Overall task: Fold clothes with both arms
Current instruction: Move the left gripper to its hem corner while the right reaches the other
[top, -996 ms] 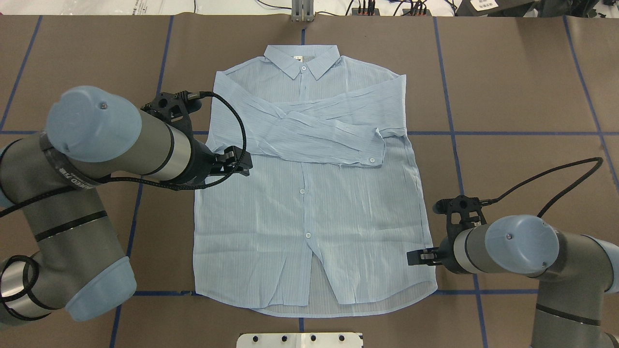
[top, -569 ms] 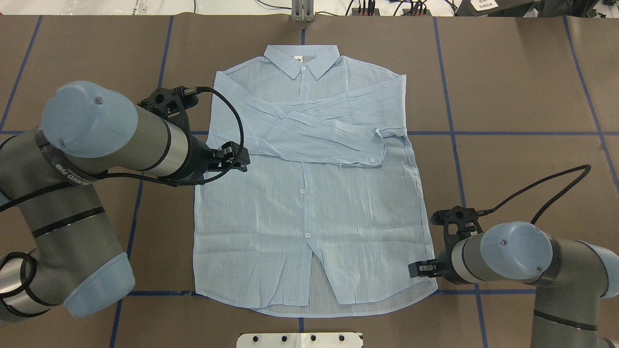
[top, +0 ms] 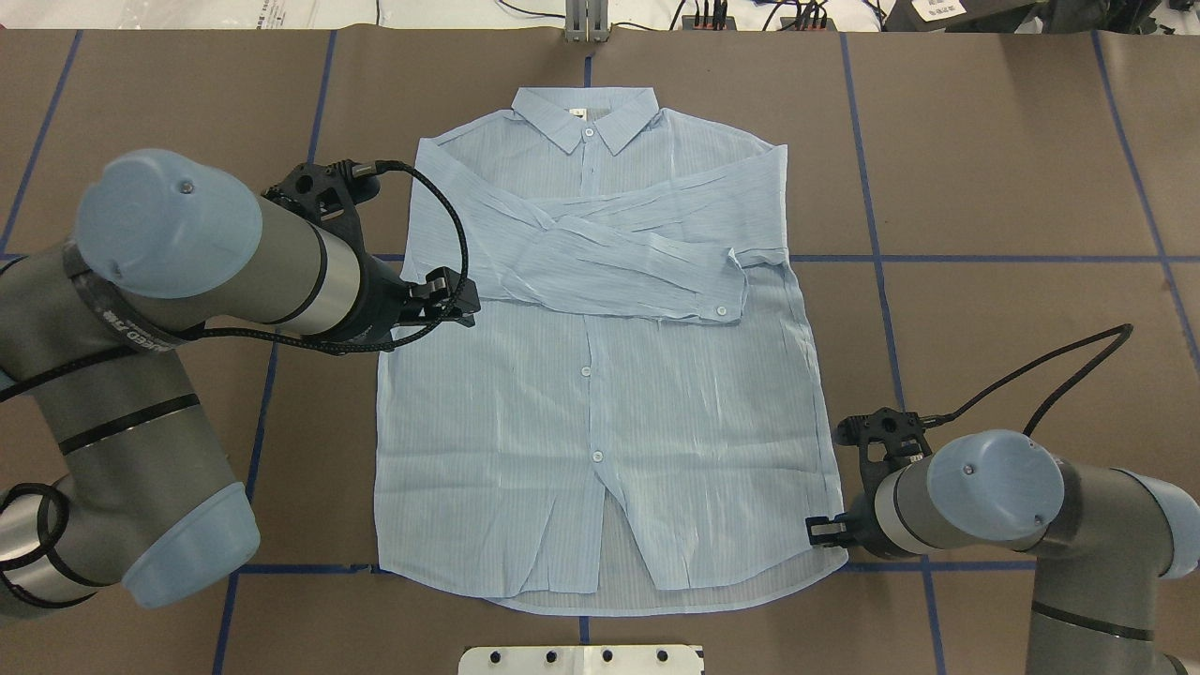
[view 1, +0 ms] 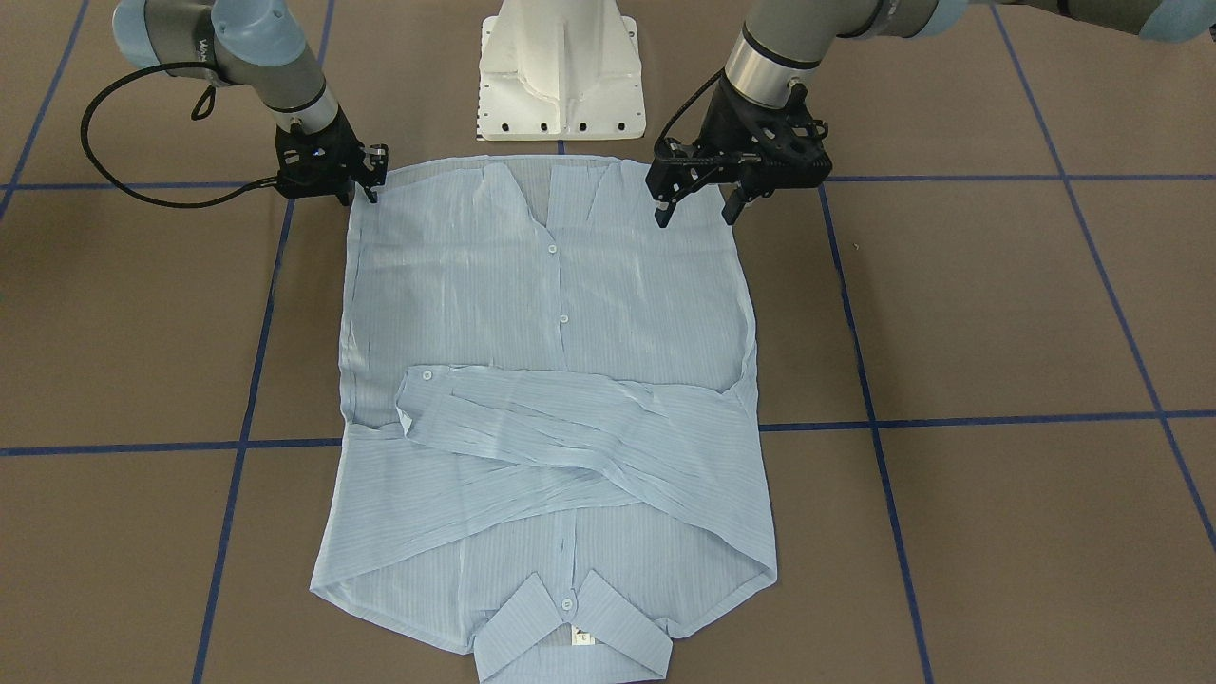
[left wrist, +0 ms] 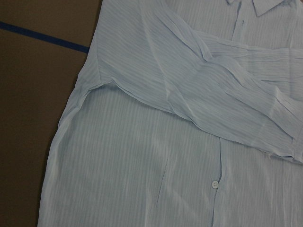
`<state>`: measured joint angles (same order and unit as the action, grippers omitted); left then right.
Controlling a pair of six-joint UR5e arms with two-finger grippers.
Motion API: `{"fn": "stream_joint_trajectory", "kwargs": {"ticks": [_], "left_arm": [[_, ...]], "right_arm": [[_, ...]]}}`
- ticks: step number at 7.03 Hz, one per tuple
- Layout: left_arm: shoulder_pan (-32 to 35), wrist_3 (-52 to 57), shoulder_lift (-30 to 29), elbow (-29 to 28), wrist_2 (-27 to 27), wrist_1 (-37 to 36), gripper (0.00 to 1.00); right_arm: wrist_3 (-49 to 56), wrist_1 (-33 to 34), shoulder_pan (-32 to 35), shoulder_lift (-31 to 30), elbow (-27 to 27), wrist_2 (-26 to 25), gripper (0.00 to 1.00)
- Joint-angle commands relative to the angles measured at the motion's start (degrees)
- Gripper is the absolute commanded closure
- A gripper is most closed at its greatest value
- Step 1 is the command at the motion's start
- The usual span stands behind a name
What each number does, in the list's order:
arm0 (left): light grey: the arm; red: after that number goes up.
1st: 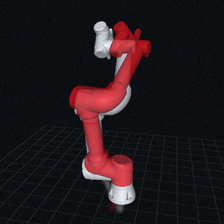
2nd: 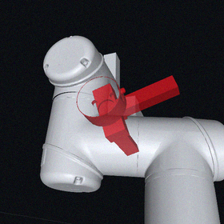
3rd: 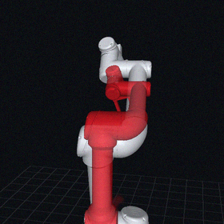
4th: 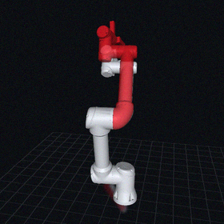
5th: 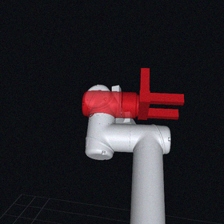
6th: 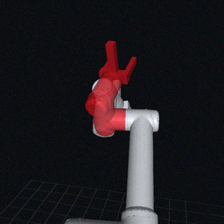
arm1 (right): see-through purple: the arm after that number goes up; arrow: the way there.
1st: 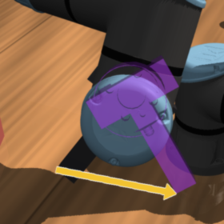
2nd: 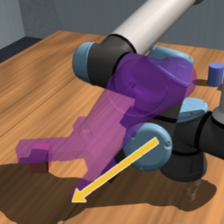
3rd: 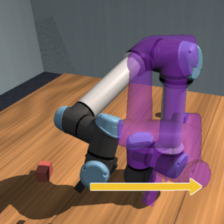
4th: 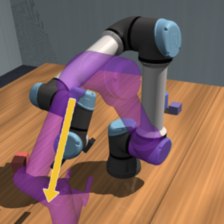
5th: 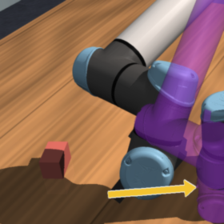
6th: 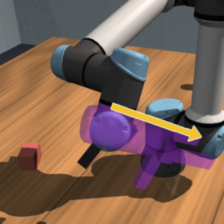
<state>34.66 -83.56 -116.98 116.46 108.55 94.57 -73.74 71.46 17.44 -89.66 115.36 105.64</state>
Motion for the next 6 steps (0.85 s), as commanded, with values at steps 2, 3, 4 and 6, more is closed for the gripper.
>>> {"fn": "stream_joint_trajectory", "kwargs": {"ticks": [2,3,4,6], "left_arm": [[0.2,0.1,0.0,-0.4,0.0,0.0,0.12],[0.2,0.1,0.2,-0.4,0.0,0.0,0.14],[0.1,0.1,0.5,-0.6,-0.1,0.0,0.15],[-1.2,-0.1,5.0,-1.4,-1.3,1.1,0.16]], "right_arm": [[0.0,0.0,0.2,-0.1,0.3,1.0,0.86],[0.0,-0.1,0.7,-0.1,0.6,3.0,1.0],[0.0,-0.1,0.8,-0.2,1.3,2.4,1.0],[0.0,-0.1,1.2,-0.9,3.5,2.4,1.0]]}}
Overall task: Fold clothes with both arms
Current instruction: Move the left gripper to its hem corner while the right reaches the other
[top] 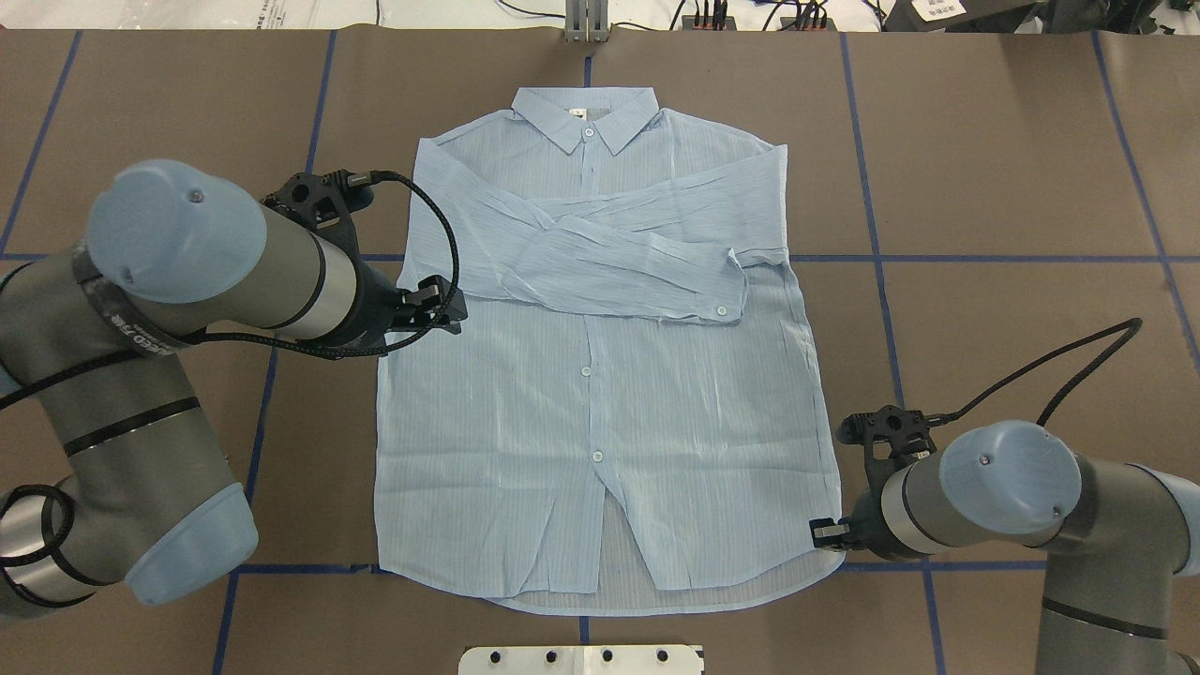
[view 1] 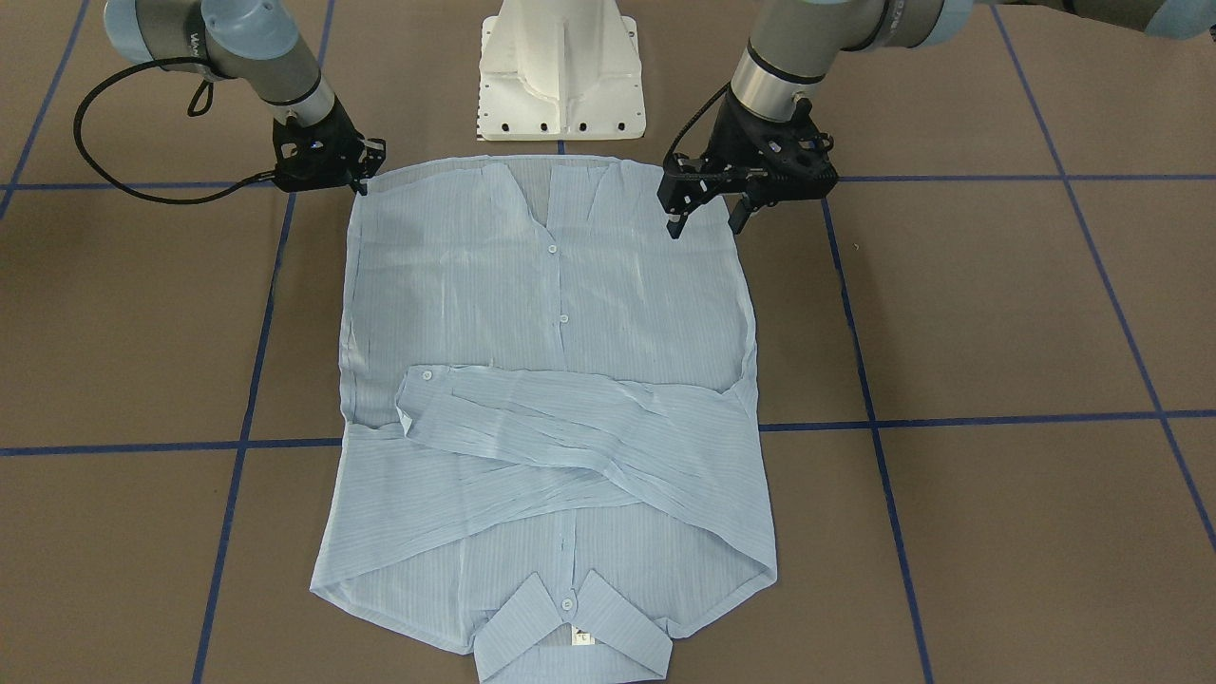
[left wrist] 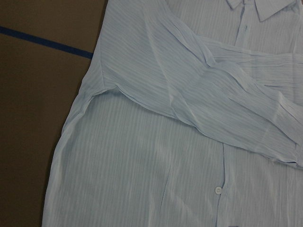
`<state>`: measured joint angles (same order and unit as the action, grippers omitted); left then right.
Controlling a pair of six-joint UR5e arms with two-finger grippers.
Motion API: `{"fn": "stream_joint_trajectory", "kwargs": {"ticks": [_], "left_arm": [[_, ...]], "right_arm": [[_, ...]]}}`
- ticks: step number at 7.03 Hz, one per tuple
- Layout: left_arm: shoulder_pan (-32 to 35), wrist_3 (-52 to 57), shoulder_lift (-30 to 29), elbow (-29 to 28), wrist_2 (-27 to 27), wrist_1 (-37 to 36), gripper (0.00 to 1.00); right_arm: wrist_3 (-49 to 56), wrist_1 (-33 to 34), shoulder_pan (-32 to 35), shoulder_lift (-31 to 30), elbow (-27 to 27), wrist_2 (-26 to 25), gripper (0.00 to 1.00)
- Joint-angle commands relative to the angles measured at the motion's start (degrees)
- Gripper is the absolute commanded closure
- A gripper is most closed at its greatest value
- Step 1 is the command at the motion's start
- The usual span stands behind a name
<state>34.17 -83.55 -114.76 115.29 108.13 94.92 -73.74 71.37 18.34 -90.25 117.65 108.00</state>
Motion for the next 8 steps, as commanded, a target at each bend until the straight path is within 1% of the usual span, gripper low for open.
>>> {"fn": "stream_joint_trajectory", "kwargs": {"ticks": [1,3,4,5,6,7,8], "left_arm": [[-3.6,-1.1,4.9,-0.1,-3.2,1.1,0.16],[-12.8,-8.4,9.5,0.2,-7.6,2.5,0.16],[-16.0,-10.9,9.9,0.1,-8.5,2.7,0.17],[-17.8,-11.8,10.7,0.0,-8.7,2.6,0.23],[-18.1,-12.4,12.2,0.4,-8.7,2.7,0.28],[-19.0,-12.5,12.5,0.1,-8.6,2.6,0.29],[-19.1,-12.5,12.4,-0.1,-8.6,2.6,0.36]], "right_arm": [[-0.1,0.0,0.6,-0.3,1.3,-0.1,1.0],[-0.1,0.0,0.7,-0.8,1.2,-0.3,1.0],[-0.1,-0.1,0.8,-0.7,1.3,-0.7,1.0],[-0.1,-0.1,1.0,-0.6,1.3,-0.7,1.0],[-0.1,-0.2,1.0,-0.5,1.3,-0.7,1.0],[-0.1,-0.2,1.0,-0.5,1.7,-0.7,1.0],[-0.1,-0.2,1.0,-0.5,2.0,-0.7,1.0]]}}
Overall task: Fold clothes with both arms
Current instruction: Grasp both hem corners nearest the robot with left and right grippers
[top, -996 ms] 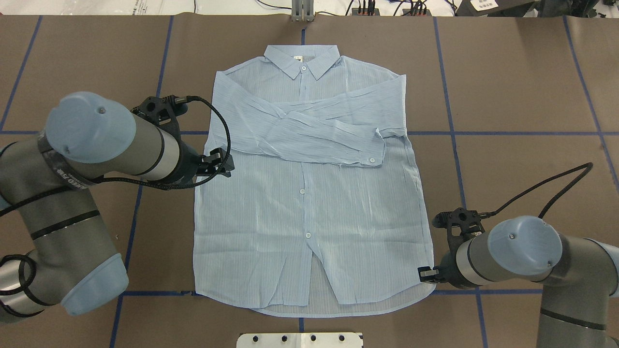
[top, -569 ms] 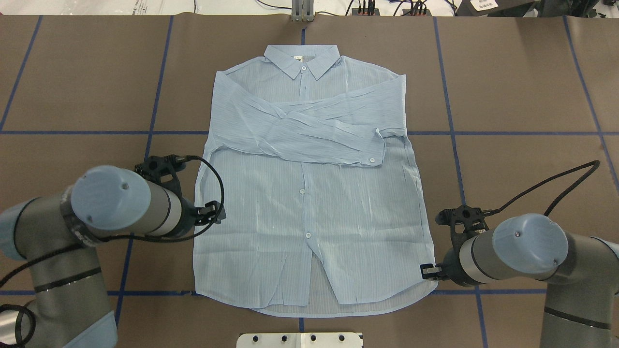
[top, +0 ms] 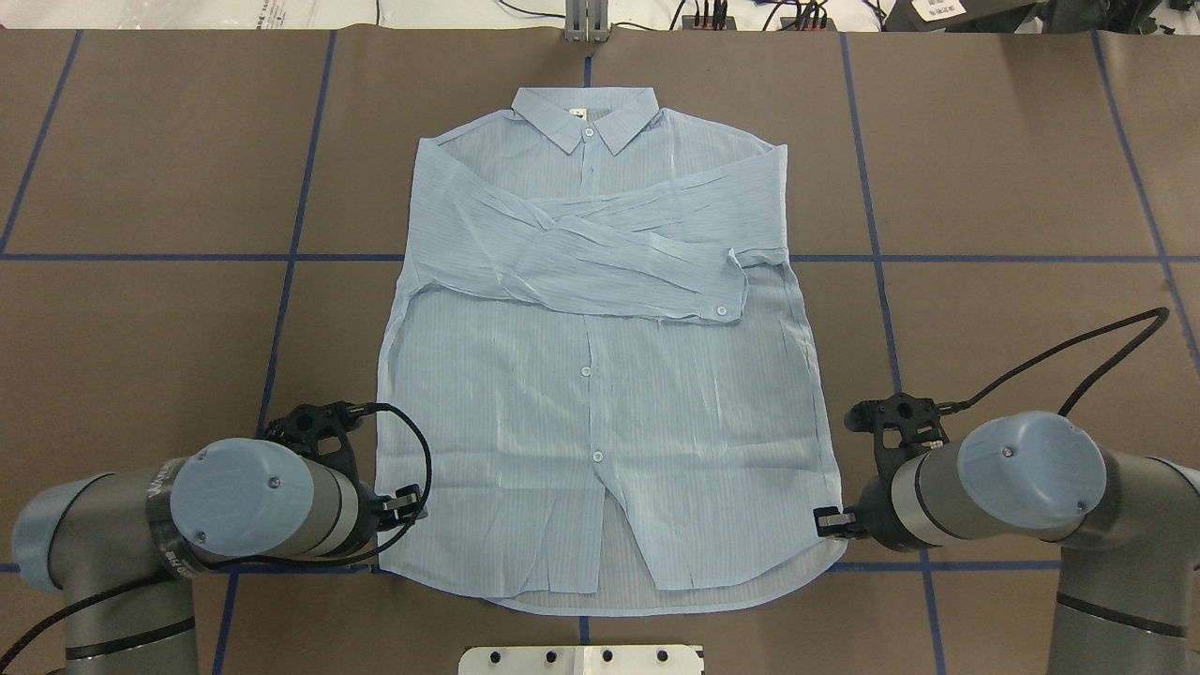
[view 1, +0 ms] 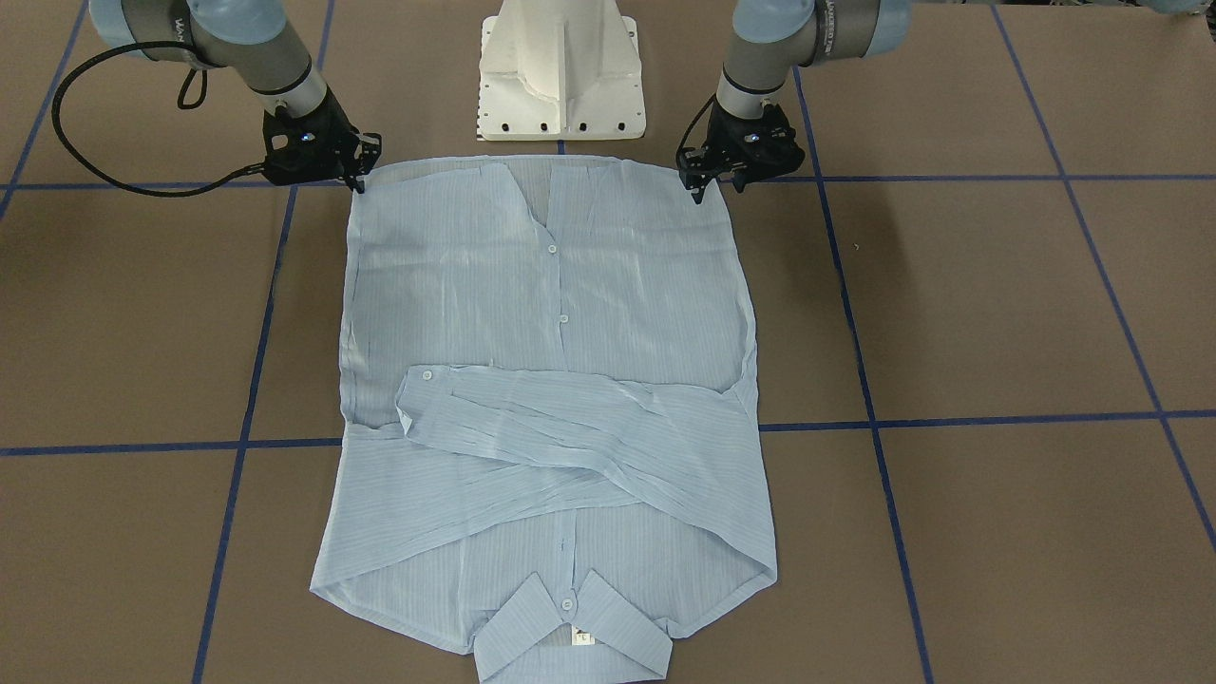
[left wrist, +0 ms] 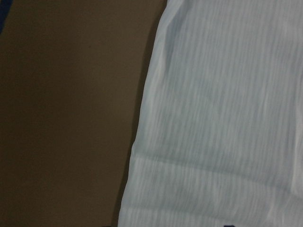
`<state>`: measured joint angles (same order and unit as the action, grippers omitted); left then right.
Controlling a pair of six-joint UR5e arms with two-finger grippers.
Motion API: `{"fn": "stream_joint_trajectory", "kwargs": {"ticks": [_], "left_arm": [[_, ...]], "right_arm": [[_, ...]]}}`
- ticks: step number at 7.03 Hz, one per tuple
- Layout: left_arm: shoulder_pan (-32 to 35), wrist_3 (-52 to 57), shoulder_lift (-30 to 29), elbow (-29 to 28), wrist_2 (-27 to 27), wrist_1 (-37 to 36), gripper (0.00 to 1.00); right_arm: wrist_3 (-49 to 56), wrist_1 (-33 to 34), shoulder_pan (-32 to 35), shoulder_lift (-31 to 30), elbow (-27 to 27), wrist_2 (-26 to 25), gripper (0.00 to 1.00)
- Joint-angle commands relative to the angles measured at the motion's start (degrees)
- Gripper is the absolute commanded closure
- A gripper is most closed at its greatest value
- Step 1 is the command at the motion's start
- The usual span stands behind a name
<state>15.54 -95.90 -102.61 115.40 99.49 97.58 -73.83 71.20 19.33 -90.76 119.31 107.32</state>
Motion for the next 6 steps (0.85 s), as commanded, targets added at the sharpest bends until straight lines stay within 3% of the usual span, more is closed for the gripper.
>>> {"fn": "stream_joint_trajectory", "kwargs": {"ticks": [1,6], "left_arm": [[-0.5,-0.2,0.2,-0.2,0.0,0.1,0.39],[-2.5,-0.3,-0.1,-0.4,0.1,0.1,0.44]], "right_arm": [[0.0,0.0,0.0,-0.1,0.3,0.0,1.0],[0.0,0.0,0.6,-0.2,0.4,0.1,1.0]]}}
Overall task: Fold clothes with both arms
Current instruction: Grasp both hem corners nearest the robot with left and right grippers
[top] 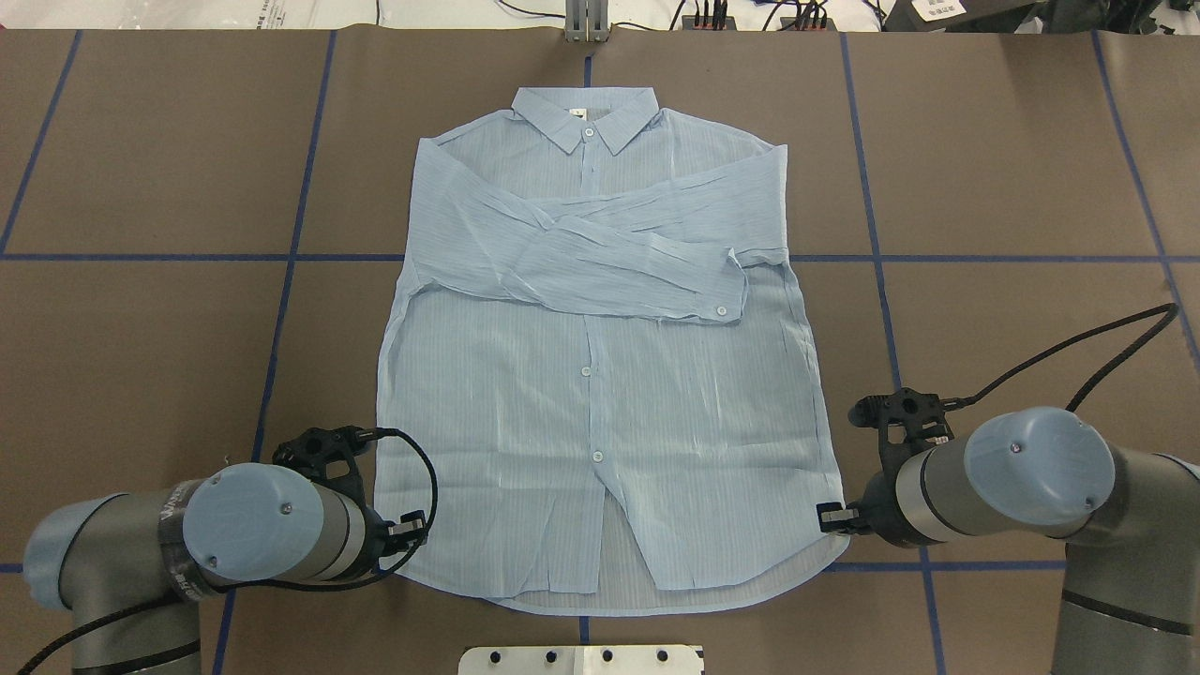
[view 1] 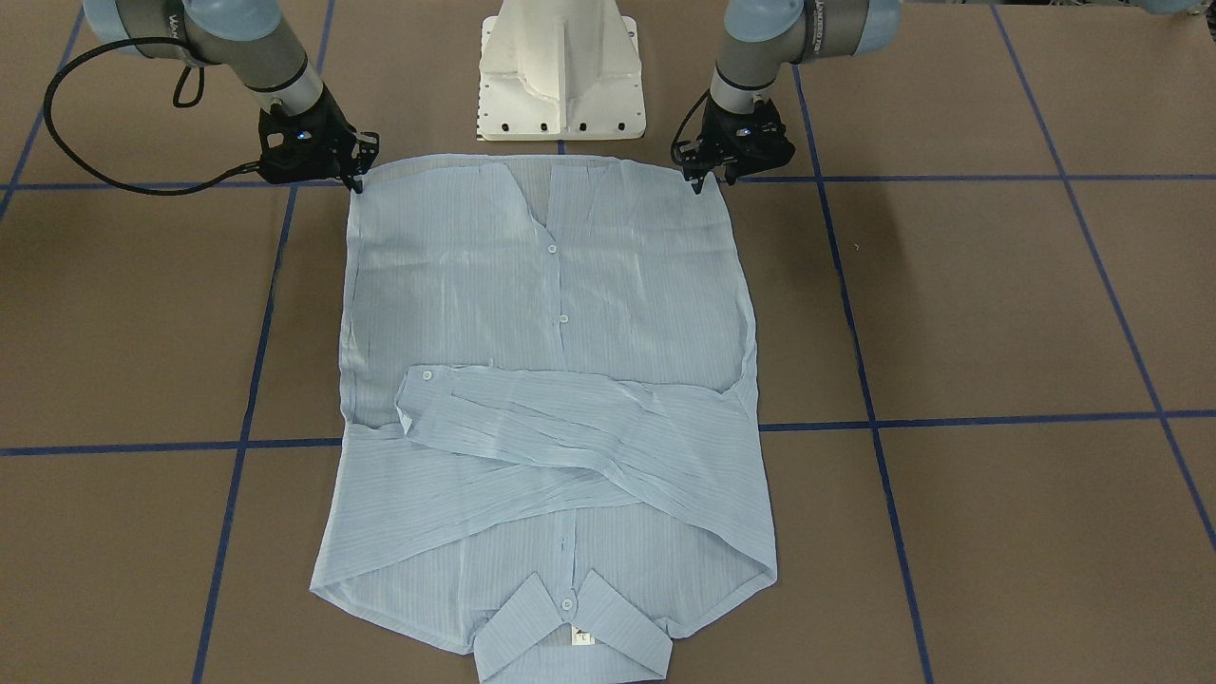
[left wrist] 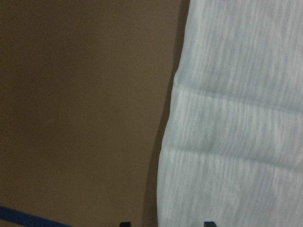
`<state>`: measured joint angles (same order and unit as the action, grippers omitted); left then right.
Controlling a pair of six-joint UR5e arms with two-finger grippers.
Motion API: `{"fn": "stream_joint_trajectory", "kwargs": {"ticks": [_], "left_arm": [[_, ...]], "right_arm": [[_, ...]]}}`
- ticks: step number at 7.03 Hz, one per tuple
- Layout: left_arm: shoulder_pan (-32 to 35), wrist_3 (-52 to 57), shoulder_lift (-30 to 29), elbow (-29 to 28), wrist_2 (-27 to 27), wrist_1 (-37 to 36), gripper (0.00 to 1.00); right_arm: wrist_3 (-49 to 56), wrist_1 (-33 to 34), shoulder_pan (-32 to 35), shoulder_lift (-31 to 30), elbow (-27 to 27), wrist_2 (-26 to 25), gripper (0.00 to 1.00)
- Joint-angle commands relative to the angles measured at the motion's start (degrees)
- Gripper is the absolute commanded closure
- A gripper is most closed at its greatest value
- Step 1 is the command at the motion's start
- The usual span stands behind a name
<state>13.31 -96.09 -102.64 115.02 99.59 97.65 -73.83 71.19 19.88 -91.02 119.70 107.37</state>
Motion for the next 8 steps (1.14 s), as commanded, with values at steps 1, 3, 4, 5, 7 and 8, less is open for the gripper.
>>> {"fn": "stream_joint_trajectory", "kwargs": {"ticks": [1,3,4,5,7,8], "left_arm": [[-0.4,0.0,-0.1,-0.3,0.0,0.0,0.49],[-0.5,0.0,-0.2,-0.8,0.0,0.0,0.57],[-0.6,0.0,-0.2,-0.8,0.0,0.0,0.6],[-0.6,0.0,-0.2,-0.8,-0.2,0.0,0.84],[-0.5,0.6,-0.1,-0.2,0.0,0.0,1.0],[-0.2,0.7,0.0,0.7,0.3,-0.1,1.0]], "right_arm": [[0.1,0.0,0.2,0.1,0.1,0.1,1.0],[0.0,0.0,0.3,0.0,0.0,0.1,1.0],[0.1,0.0,0.6,0.0,0.0,0.3,1.0],[0.0,0.0,0.9,0.0,0.1,0.5,1.0],[0.1,0.0,1.4,0.3,0.2,0.6,1.0],[0.1,0.0,1.5,0.3,0.4,0.7,1.0]]}}
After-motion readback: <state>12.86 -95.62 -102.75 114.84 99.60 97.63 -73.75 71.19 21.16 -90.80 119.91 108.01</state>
